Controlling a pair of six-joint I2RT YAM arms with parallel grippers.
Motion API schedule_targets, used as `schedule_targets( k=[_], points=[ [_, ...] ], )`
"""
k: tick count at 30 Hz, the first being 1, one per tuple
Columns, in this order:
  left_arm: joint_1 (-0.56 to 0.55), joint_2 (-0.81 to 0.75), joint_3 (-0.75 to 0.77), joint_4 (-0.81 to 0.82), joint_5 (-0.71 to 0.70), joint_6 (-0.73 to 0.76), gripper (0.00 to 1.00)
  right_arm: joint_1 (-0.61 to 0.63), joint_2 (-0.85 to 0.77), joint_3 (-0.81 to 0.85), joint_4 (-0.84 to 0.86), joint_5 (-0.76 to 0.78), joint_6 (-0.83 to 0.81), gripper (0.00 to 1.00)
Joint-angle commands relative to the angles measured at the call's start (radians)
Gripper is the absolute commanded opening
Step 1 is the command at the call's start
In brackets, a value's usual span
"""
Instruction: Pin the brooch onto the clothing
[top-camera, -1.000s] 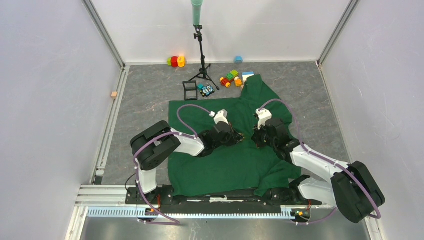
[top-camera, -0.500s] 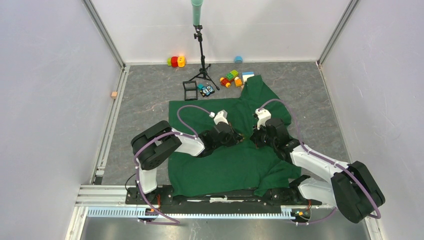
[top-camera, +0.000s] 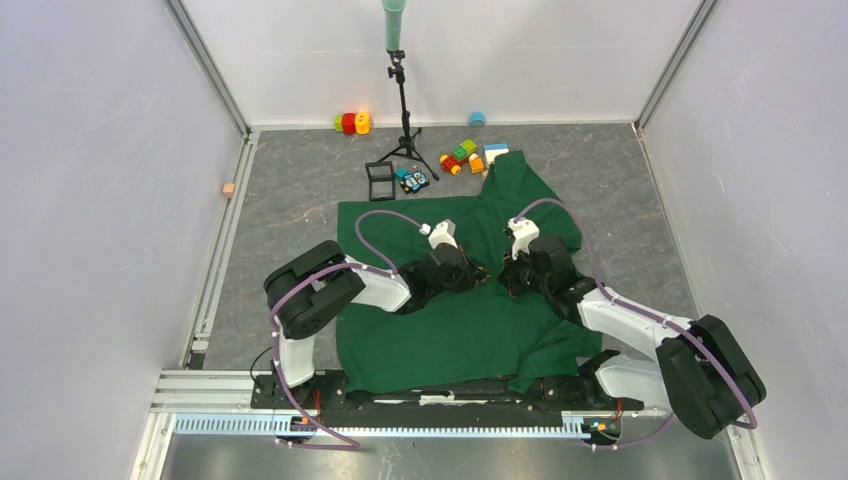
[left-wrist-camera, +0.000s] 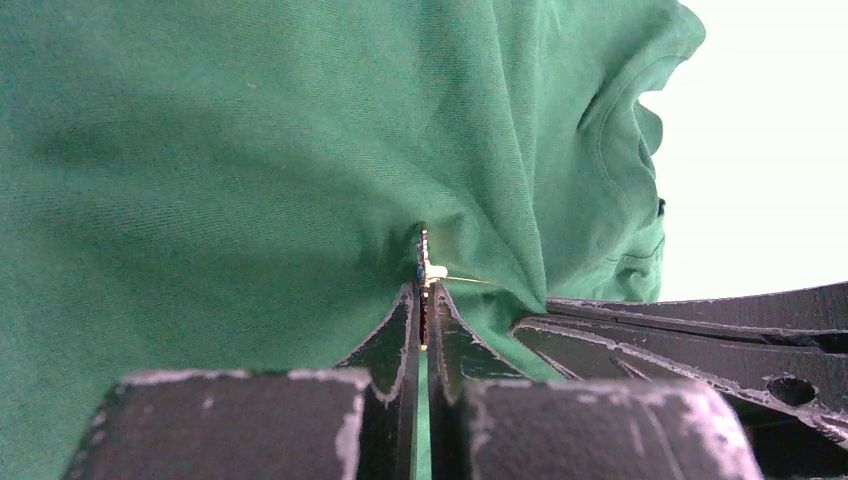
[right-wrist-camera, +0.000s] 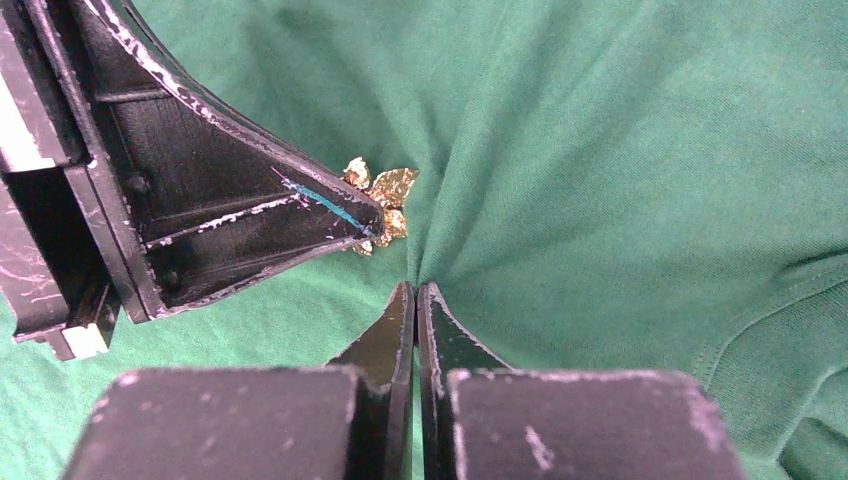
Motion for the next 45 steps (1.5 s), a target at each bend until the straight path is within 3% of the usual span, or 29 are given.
schedule_targets(
  k=[1, 23, 29, 36, 45],
  points=[
    [0.001, 0.015, 0.031, 0.045, -0.023, -0.031, 0.02, 0.001, 0.01, -0.01, 0.049, -0.031, 0.01, 0.0],
    [-0.006, 0.031, 0.018, 0.088, 0.012, -0.076, 0.02, 0.001, 0.067, -0.02, 0.094, -0.028, 0.011, 0.0],
    [-0.005, 0.029, 0.008, 0.089, 0.006, -0.079, 0.02, 0.001, -0.008, -0.004, 0.03, -0.003, -0.004, 0.21],
    [-0.006, 0.034, 0.008, 0.095, 0.008, -0.081, 0.02, 0.001, -0.115, 0.007, -0.076, 0.042, -0.03, 0.38],
    [-0.006, 0.034, 0.005, 0.1, 0.012, -0.082, 0.02, 0.001, -0.111, -0.036, -0.043, 0.06, -0.038, 0.41]
  ],
)
